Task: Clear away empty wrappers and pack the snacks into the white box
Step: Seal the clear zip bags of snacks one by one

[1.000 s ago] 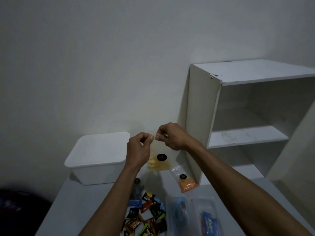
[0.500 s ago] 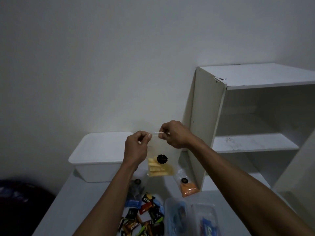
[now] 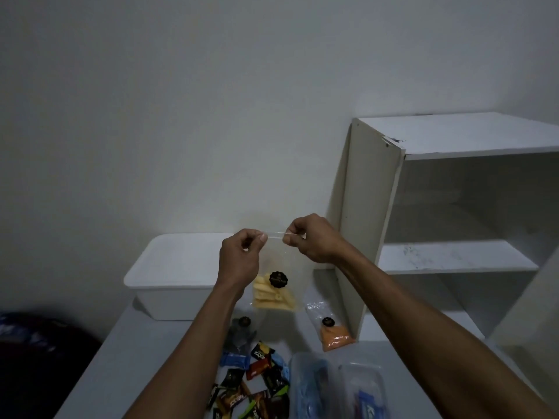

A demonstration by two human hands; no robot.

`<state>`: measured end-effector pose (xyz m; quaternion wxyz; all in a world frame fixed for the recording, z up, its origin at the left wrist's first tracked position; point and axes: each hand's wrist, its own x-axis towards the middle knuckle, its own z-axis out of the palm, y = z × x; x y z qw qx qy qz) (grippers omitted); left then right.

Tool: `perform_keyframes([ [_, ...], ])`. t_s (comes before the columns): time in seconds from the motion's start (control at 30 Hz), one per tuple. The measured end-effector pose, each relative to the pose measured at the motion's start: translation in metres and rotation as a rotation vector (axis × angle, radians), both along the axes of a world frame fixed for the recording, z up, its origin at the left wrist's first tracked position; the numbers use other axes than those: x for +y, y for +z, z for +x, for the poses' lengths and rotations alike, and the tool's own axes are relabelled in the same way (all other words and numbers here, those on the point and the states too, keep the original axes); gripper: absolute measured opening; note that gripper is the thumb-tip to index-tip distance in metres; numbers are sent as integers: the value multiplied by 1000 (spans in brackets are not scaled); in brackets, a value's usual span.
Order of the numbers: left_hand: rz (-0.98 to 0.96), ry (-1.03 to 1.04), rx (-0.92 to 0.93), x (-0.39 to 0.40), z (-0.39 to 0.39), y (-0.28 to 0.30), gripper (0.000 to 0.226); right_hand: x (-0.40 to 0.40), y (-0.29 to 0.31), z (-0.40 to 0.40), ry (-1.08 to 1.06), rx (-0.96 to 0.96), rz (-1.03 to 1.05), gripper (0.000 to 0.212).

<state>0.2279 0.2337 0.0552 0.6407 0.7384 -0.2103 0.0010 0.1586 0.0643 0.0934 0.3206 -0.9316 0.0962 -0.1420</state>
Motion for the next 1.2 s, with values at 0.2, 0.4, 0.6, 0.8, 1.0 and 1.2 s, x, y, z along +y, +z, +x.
perform_keyframes([
  [0.2,-24,16,29,6,8,-4,8,-10,2,-4,21,0,107,12],
  [0.4,-38,20,31,3,8,1,8,-8,-8,0,-40,-66,262,15],
  [0.6,-70,30,75,9,16,1,7,-15,-10,1,-20,-37,462,11],
  [0.8,-54,37,74,8,19,-2,8,-10,-12,0,-66,-54,543,16],
  [1.0,-57,53,78,11,23,-2,8,-11,-14,0,-101,-40,670,11],
  [1.2,-63,54,83,10,26,-2,9,-10,-15,1,-122,-63,715,13],
])
